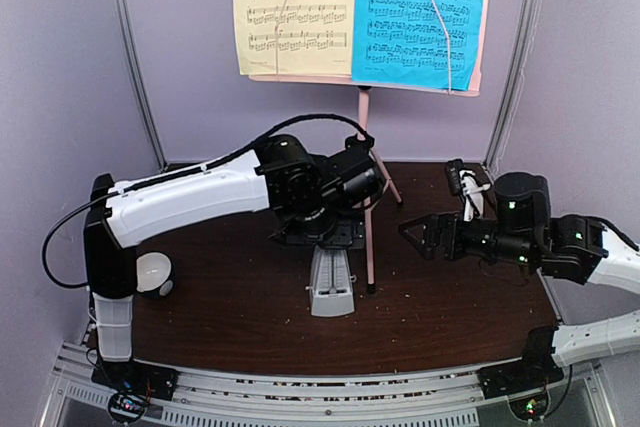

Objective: Set up the instrument practice props

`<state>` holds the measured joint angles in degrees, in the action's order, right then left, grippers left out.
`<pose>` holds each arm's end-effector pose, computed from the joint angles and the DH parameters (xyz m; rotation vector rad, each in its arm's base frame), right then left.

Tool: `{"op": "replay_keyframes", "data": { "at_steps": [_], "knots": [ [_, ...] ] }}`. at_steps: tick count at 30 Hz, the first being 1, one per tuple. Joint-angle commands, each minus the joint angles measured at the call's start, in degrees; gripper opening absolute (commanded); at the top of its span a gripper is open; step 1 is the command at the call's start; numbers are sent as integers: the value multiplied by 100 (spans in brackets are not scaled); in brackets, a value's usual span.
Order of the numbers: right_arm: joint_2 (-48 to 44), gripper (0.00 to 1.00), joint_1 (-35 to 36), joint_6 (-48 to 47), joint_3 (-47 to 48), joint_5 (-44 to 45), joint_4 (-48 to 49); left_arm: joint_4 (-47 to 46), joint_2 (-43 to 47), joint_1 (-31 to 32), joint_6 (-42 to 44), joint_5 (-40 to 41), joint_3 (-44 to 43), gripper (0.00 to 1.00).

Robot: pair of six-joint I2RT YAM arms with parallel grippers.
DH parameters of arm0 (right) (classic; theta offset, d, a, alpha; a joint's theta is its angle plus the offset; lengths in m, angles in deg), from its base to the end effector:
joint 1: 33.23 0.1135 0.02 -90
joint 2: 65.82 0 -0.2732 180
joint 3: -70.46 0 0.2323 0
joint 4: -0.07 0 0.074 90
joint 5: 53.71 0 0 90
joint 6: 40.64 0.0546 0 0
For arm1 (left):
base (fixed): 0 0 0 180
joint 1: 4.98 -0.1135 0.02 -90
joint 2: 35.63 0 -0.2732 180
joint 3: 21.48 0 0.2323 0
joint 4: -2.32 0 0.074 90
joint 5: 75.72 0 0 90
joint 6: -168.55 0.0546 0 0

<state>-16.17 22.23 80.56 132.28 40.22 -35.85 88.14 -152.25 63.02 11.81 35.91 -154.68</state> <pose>0.1096 0.1526 0.3189 -0.3955 2.0638 0.8882 0.1720 -0.3719 0.3074 -0.0635 2.6472 -0.2529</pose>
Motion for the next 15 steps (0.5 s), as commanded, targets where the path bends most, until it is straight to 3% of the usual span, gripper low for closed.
{"op": "replay_keyframes", "data": {
  "at_steps": [1,5,9,15],
  "knots": [
    [132,100,301,479,329,1017,-152,-484,770,-65,391,278,149,98],
    [501,100,548,1076,650,1569,-302,-1328,1981,-369,1294,-39,1313,98],
    [1343,100,1048,1925,1349,2568,-821,-2477,3457,-1095,1474,-733,2898,98],
    [2788,100,1728,2560,2521,3116,-1449,-2497,4827,-1460,1446,-29,4334,98]
  ]
}}
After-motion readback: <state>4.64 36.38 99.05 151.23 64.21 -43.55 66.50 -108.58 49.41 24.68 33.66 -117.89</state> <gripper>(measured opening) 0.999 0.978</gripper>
